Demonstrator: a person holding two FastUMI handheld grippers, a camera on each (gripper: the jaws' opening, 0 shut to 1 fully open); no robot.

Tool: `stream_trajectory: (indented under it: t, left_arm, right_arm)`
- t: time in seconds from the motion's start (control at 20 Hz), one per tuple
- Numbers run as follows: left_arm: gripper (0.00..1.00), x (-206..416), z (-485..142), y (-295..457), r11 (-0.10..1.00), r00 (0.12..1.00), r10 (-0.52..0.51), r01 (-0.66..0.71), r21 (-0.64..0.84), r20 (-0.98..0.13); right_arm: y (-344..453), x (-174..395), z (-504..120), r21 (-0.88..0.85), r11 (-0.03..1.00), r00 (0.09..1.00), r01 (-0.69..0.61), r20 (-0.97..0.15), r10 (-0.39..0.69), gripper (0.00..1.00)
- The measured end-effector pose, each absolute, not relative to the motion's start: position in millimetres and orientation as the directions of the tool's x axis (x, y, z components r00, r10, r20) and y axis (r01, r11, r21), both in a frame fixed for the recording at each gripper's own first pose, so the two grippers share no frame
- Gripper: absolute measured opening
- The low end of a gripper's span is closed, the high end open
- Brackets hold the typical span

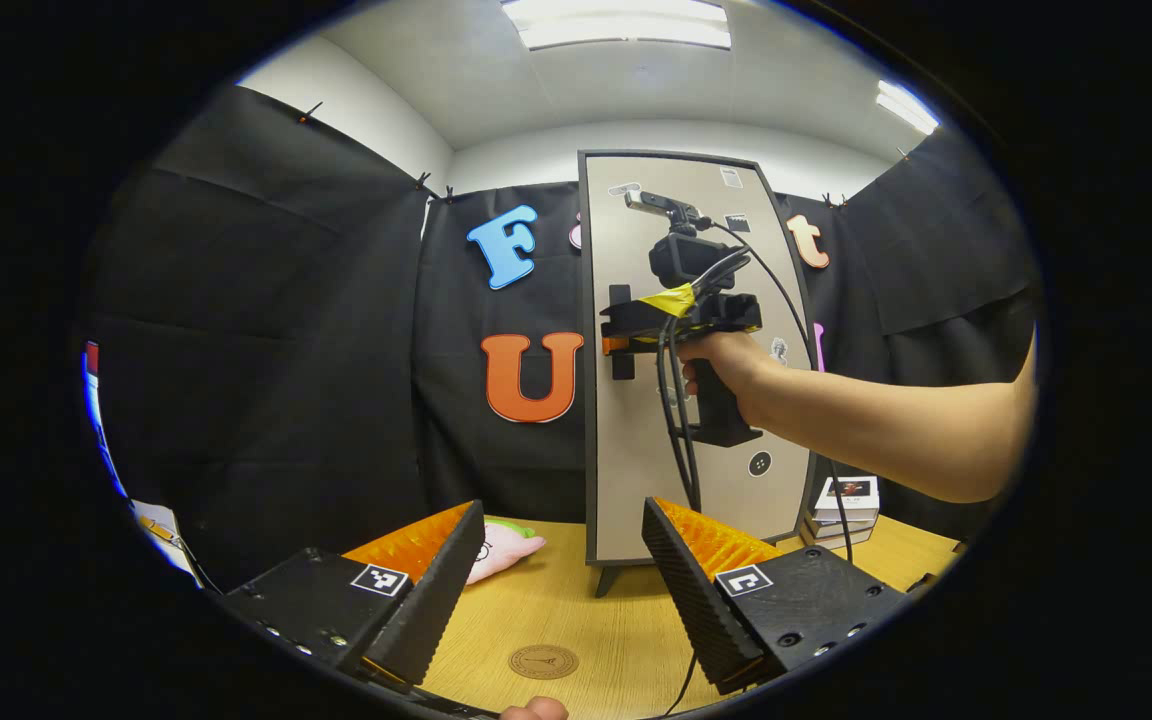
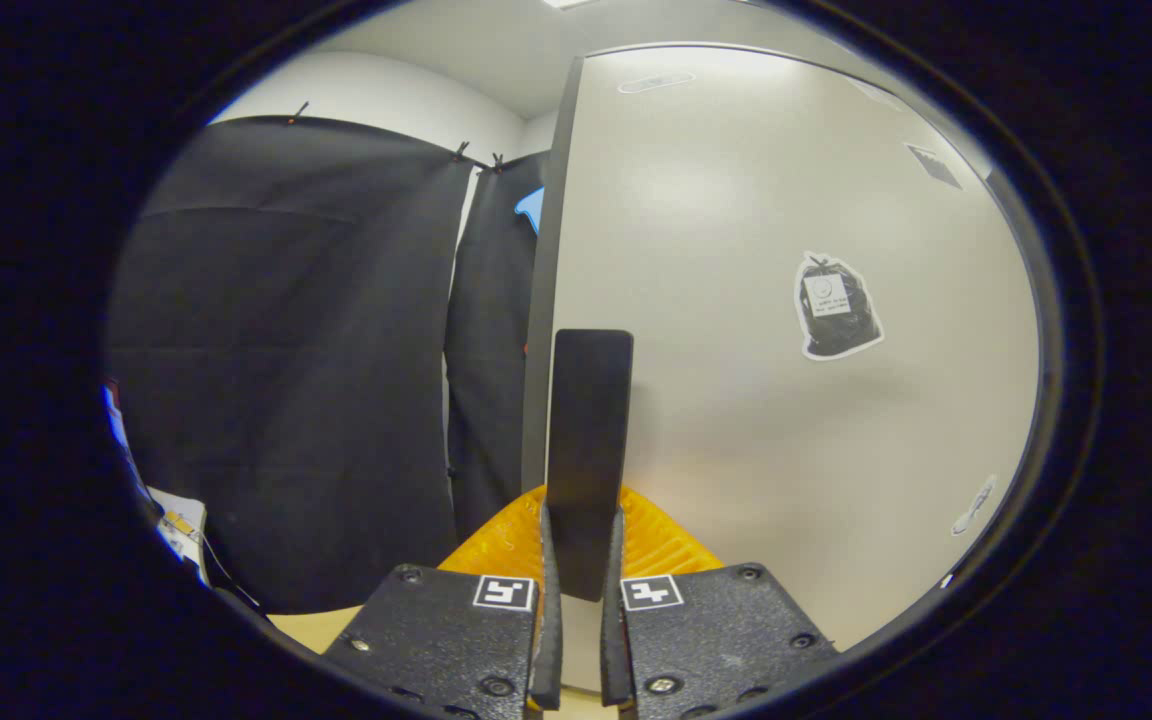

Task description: Open the cabinet door with the right hand, grasp the bottle in the cabinet with the left hand and place it on the coaster, then close the cabinet door with the right hand.

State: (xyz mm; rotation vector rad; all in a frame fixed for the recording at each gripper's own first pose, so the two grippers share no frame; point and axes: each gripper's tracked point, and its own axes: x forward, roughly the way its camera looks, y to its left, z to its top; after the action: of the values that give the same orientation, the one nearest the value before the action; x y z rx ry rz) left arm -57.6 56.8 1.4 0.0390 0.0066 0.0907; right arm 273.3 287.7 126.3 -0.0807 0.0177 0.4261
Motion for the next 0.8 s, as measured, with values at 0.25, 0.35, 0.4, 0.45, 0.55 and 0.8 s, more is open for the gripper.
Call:
stream_trajectory:
  t: [0.25, 0.35, 0.4, 0.45, 0.55, 0.8]
  left_arm:
    - [0.95, -65.8, 2.5, 67.8, 0.992, 0.993, 0.121, -0.12, 0.04, -0.006]
    - [0.95, -68.8, 2.5, 73.8, 0.991, 0.992, 0.128, -0.128, 0.042, -0.01]
    - [0.95, -68.7, 3.3, 74.8, 0.99, 0.991, 0.132, -0.132, 0.041, -0.008]
    - [0.95, -68.9, 4.4, 76.6, 0.989, 0.99, 0.14, -0.139, 0.04, -0.004]
    - [0.95, -71.5, 6.9, 74.9, 0.989, 0.99, 0.141, -0.141, 0.032, 0.003]
    - [0.95, -69.5, 7.0, 60.9, 0.994, 0.994, 0.107, -0.107, 0.03, 0.008]
  right_arm:
    - [283.6, 240.6, 126.5, -0.035, 0.871, 0.872, -0.49, -0.03, 0.489, 0.19]
    - [281.1, 223.9, 126.9, -0.019, 0.853, 0.854, -0.521, -0.023, 0.521, 0.19]
    - [278.4, 213.6, 128.3, -0.013, 0.846, 0.846, -0.533, -0.022, 0.532, 0.19]
    - [274.0, 205.5, 129.7, -0.013, 0.842, 0.842, -0.539, -0.02, 0.539, 0.18]
    - [270.9, 205.7, 126.8, -0.024, 0.839, 0.84, -0.543, -0.017, 0.543, 0.19]
    - [251.6, 191.5, 126.0, -0.016, 0.832, 0.832, -0.554, -0.022, 0.554, 0.18]
